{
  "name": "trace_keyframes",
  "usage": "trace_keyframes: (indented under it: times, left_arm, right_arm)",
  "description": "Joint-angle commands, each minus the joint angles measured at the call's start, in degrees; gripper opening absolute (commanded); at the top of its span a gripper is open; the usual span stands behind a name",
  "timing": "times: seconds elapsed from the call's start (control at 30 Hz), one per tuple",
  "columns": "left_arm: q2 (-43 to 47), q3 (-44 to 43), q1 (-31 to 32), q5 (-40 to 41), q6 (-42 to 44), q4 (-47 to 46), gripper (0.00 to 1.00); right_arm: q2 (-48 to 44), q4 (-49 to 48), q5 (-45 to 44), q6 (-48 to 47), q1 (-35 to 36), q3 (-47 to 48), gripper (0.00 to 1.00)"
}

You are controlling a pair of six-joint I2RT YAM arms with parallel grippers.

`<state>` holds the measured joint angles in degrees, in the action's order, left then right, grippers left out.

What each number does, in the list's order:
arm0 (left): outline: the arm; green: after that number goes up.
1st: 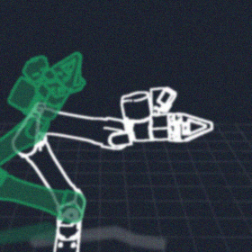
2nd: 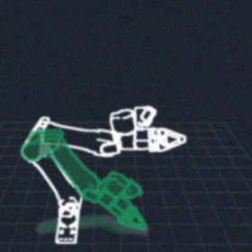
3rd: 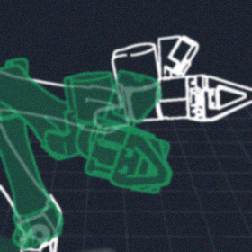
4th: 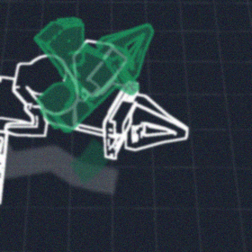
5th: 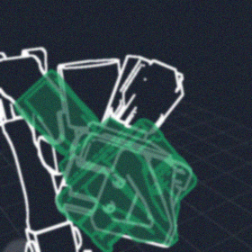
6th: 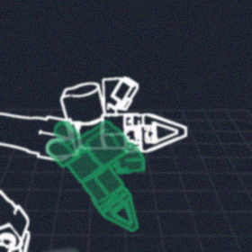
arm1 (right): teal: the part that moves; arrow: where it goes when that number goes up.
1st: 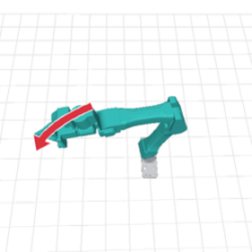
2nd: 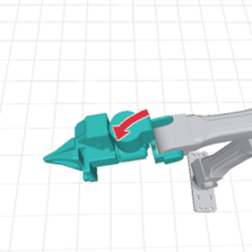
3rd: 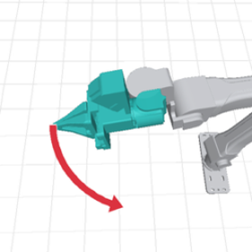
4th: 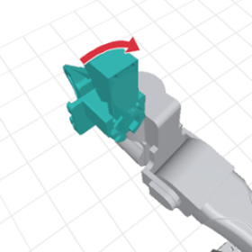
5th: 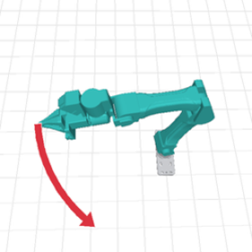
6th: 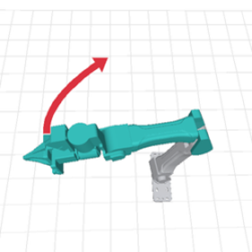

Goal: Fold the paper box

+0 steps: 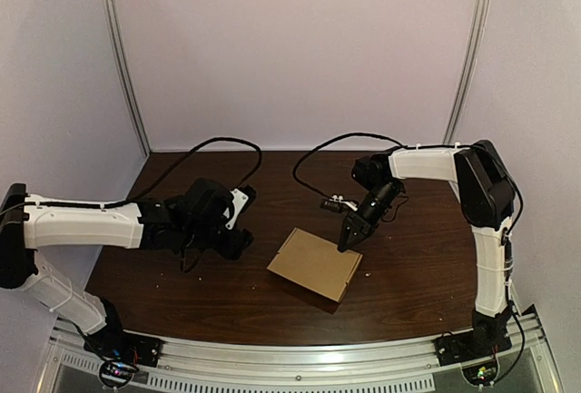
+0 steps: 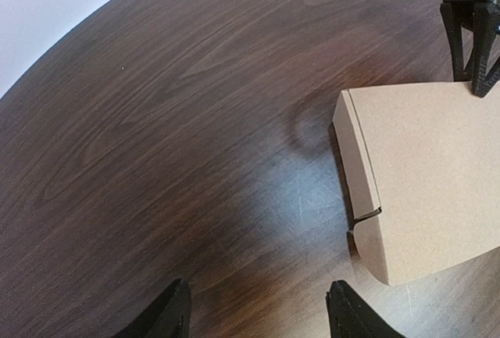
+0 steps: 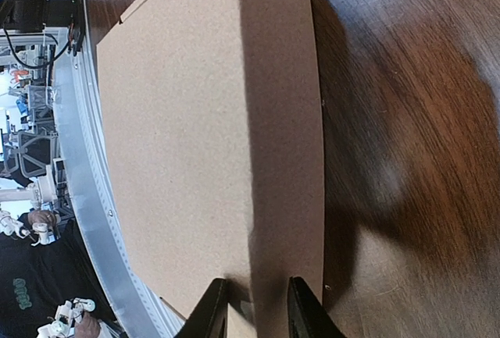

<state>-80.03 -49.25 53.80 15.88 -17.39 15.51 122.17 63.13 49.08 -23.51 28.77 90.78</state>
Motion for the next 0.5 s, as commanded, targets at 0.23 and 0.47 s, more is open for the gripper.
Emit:
trace_keyframes:
  times: [0.23, 0.47]
  left_arm:
    - [0.7, 5.0, 0.1, -8.9, -1.9, -4.9, 0.63]
    - [0.1, 6.1, 0.2, -13.1, -2.2, -7.2, 0.61]
  right_arm:
    - [1.2, -0.2, -0.6, -0.2, -0.6, 0.3, 0.3]
    - [3.2, -0.6, 0.3, 1.7, -1.6, 0.8, 0.28]
